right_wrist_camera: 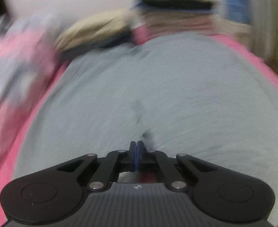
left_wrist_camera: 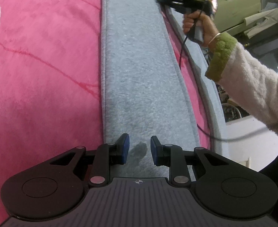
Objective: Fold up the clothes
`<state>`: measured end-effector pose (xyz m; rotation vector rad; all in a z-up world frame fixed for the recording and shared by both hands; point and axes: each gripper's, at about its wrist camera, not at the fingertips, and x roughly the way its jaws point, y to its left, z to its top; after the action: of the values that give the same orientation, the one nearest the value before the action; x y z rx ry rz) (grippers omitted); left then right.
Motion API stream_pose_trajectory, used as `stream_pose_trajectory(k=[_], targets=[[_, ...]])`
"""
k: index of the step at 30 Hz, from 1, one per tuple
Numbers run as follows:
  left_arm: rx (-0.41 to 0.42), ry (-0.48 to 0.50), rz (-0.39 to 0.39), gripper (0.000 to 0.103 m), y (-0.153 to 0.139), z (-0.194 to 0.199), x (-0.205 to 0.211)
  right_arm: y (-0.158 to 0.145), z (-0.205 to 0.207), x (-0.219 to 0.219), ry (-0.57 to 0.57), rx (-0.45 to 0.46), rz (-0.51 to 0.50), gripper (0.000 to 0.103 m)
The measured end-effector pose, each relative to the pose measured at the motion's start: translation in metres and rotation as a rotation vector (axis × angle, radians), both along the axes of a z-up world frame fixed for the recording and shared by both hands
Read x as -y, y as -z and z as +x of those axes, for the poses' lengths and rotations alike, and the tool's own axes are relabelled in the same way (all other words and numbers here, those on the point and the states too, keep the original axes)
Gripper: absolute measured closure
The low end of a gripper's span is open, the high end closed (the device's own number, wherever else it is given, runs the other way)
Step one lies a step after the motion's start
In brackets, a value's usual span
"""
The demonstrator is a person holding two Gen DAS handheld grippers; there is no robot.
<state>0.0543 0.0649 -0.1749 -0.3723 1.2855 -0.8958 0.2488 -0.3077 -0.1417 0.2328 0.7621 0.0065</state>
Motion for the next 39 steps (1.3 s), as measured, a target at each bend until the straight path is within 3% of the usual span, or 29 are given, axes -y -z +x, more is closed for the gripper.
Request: stream_pose_trajectory(k=[3,6,9,11,12,14,16,20,22,28,33,39], targets=[[-0.005,0.002,-0.006,0.079,0.001,-0.001,-0.001,-0.005,-0.006,0.017,0.059,0.019,0.053,0.101],[-0.010,0.004,-0.011,0.079,0.002,-0.003,-0.001,0.000,-0.012,0.015,-0.026,-0.025,0.176,0.097],[-0.003,0.010,-0.004,0.079,-0.001,-0.001,-0.002,0.009,-0.019,0.018,0.039,-0.100,0.050,0.094],[0.010,0.012,0.003,0.079,-0.004,-0.003,-0.002,0.002,-0.034,0.026,0.097,-0.084,0.004,0.093],[0.017,0.013,0.007,0.078,-0.005,-0.004,-0.002,-0.006,-0.045,0.027,0.070,-0.059,0.017,0.093],[0.031,0.016,0.017,0.078,-0.006,-0.005,-0.001,-0.023,-0.068,0.021,-0.047,-0.022,0.057,0.093],[0.044,0.021,0.027,0.078,-0.007,-0.006,0.000,-0.036,-0.093,0.006,-0.235,-0.010,0.111,0.093],[0.074,0.036,0.055,0.079,-0.012,-0.008,0.004,-0.038,-0.140,-0.035,-0.569,-0.078,0.157,0.093],[0.089,0.043,0.070,0.078,-0.014,-0.009,0.006,-0.030,-0.162,-0.053,-0.666,-0.137,0.115,0.093],[0.123,0.056,0.120,0.078,-0.020,-0.011,0.016,-0.016,-0.220,-0.067,-0.761,-0.289,-0.036,0.093],[0.162,0.077,0.169,0.077,-0.027,-0.017,0.021,-0.066,-0.258,-0.036,-0.701,-0.246,-0.182,0.093],[0.183,0.080,0.198,0.074,-0.030,-0.023,0.027,-0.123,-0.307,-0.010,-0.667,-0.174,-0.505,0.093]])
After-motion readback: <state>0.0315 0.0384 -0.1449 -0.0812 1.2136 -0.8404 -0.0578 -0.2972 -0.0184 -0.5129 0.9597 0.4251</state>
